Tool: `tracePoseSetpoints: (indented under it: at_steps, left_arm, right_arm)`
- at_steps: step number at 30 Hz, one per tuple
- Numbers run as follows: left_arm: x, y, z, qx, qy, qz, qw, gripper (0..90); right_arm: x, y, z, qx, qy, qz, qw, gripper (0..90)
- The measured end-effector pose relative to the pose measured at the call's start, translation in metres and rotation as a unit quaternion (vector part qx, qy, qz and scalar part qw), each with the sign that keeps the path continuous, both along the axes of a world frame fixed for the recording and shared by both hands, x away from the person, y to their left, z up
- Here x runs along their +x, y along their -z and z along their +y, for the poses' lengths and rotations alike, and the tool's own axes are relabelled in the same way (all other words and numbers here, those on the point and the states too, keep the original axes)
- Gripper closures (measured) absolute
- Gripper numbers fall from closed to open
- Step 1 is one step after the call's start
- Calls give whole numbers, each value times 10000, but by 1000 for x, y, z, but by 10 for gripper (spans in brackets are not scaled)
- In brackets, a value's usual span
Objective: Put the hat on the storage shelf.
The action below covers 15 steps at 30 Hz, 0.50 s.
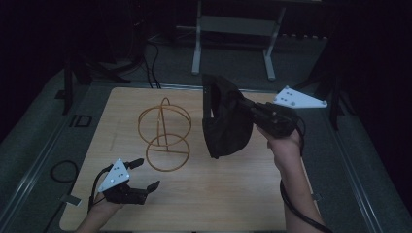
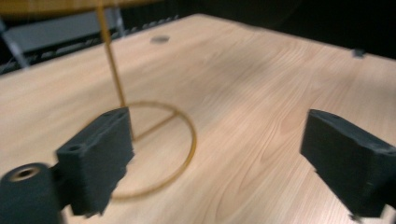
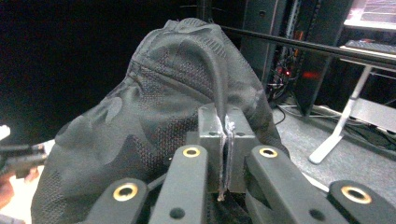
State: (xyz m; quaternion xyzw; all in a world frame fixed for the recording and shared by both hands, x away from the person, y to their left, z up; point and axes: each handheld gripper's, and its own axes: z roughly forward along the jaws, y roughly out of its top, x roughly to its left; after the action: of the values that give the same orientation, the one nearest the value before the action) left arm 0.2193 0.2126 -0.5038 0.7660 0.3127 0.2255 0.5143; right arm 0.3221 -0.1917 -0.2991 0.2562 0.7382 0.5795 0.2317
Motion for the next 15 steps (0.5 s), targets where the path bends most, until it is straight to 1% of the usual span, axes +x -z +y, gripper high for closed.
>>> tracePoseSetpoints:
  at_steps: [1,2,3,4,5,6,7,8,9,10,12,14,15]
  left_arm:
    - [-2,4,2,18,-89,53,9999,74]
    - [-3,7,3,36,-151,70,9999,59]
    - [-5,11,5,66,-269,75,9996,43]
    - [-6,15,6,80,-312,94,9994,34]
    - [-7,20,7,142,-401,93,9991,30]
    - [-8,24,7,237,-445,94,9987,29]
    - [-8,27,7,313,-437,115,9985,28]
    - [-9,29,7,329,-454,82,9984,27]
    - [-9,31,8,316,-441,82,9985,26]
    - [-8,32,9,243,-387,129,9989,27]
    - [-9,34,9,202,-455,55,9987,26]
    - [-8,35,10,183,-485,52,9986,26]
    - [-8,35,11,167,-538,51,9984,26]
  right_arm:
    - [2,-1,4,-1,-3,-4,10000,879]
    - [5,-3,9,-3,-27,-5,10000,879]
    - [7,-3,12,19,-48,25,10000,880]
    - [10,-4,17,12,-74,54,10000,879]
    - [12,-4,21,-7,-97,61,9999,879]
    - [14,-5,27,-40,-132,95,9999,879]
    - [16,-5,32,-66,-157,106,9998,879]
    - [17,-4,37,-99,-210,132,9996,879]
    - [19,-4,43,-142,-246,155,9995,879]
    - [20,-3,48,-177,-278,168,9993,879]
    - [23,-1,58,-252,-374,203,9988,879]
    - [25,2,68,-270,-480,272,9981,879]
    - [27,3,71,-303,-509,289,9978,879]
